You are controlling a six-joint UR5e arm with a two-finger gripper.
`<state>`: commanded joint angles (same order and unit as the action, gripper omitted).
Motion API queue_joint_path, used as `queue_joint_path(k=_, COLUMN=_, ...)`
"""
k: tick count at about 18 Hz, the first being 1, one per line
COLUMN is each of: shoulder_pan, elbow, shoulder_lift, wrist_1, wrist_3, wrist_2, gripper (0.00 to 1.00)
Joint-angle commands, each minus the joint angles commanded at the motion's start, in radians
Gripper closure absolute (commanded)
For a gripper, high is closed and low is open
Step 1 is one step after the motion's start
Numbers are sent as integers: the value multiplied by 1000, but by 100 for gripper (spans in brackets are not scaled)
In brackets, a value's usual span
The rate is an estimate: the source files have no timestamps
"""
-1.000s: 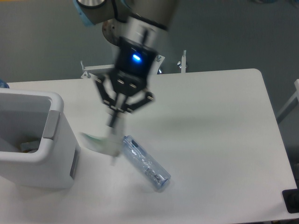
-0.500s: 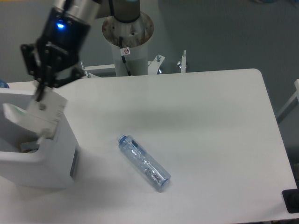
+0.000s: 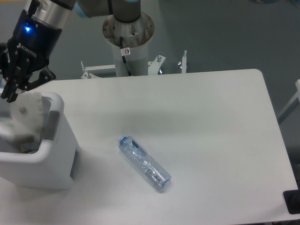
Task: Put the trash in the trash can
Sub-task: 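Open the gripper to drop the paper into the bin, then move the open gripper to the clear plastic bottle's end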
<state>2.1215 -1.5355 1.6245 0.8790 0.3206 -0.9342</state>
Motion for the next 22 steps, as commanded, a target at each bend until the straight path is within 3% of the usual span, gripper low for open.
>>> queue_joint_path(k=4, shoulder_pan=15, elbow=11, shoulder_lift=18, wrist_1=-3, wrist_3=-9, wrist_2=-3, gripper=0)
queue_joint_path(k=10, shoulder_pan=250, elbow=48, shoulder_lift=103, wrist_1=-9, wrist_3=-12, wrist_2=-3, gripper=0)
queue_joint_path(k=14, shoulder_pan=353, elbow=64, shoulder_lift=179, wrist_1=-9, wrist_3=-3, wrist_2=-29, gripper=0)
queue_joint_path(k=22, shoulder_pan=411, elbow=81, shoulder_lift=328, wrist_1=28, wrist_3=-5, wrist_2=-172, gripper=0)
